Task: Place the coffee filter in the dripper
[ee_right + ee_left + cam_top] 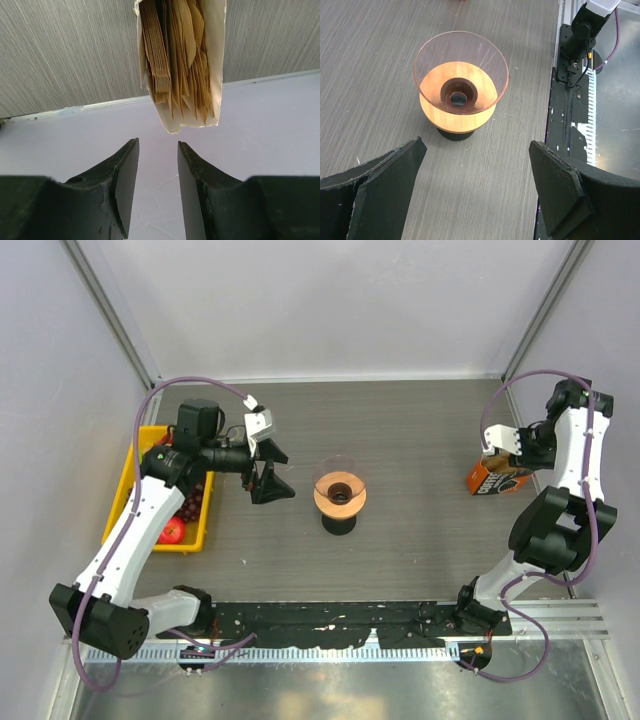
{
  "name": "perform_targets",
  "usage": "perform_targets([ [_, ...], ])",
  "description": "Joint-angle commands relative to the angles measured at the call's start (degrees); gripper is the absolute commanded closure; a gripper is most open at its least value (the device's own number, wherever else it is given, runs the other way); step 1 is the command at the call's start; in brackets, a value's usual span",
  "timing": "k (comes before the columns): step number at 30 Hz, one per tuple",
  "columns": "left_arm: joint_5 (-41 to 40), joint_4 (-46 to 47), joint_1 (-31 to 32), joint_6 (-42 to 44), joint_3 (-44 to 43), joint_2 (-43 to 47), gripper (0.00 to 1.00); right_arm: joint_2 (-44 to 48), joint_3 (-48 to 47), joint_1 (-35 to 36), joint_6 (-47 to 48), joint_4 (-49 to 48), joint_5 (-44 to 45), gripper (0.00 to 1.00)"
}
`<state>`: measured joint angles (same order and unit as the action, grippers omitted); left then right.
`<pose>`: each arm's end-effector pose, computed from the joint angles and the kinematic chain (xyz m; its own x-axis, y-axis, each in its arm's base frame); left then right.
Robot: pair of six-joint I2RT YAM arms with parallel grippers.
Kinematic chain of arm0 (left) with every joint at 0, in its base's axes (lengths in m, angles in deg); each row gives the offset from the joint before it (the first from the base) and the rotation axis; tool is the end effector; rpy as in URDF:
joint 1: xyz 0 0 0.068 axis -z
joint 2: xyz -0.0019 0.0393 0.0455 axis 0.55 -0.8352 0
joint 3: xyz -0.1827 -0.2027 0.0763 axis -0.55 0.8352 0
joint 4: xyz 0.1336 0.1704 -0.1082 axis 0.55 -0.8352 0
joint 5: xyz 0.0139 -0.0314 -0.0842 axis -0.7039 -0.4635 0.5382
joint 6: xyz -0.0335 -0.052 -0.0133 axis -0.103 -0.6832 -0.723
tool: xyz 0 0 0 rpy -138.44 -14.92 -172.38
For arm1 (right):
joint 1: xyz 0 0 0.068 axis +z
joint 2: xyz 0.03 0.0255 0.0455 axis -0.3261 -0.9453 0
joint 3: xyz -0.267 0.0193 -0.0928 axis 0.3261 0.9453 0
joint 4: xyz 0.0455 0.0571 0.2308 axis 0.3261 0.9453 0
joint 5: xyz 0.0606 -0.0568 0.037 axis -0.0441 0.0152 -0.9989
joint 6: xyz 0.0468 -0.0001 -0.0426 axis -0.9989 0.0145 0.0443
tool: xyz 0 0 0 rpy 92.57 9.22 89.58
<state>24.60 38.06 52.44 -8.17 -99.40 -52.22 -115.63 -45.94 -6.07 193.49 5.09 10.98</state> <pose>0.1931 -0.1091 0.3845 -0.2446 0.3004 -0.9219 0.9570 0.2278 -0.1796 0.2740 -0.1217 0.3248 -0.0100 -0.9996 -0.0254 -0.9686 0.0160 -0.2480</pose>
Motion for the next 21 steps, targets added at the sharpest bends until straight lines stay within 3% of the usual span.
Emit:
perform_targets([
  [1, 1.8, 2.5, 0.1, -0.6, -1.9, -0.4, 0.03, -0.2, 0.4, 0.7, 12.2, 8.7, -0.8, 0.57],
  [21, 1.3, 1.5, 0.1, -0.1, -2.4, -0.9, 0.03, -1.7, 1.3, 1.5, 9.1, 5.7, -0.4, 0.61],
])
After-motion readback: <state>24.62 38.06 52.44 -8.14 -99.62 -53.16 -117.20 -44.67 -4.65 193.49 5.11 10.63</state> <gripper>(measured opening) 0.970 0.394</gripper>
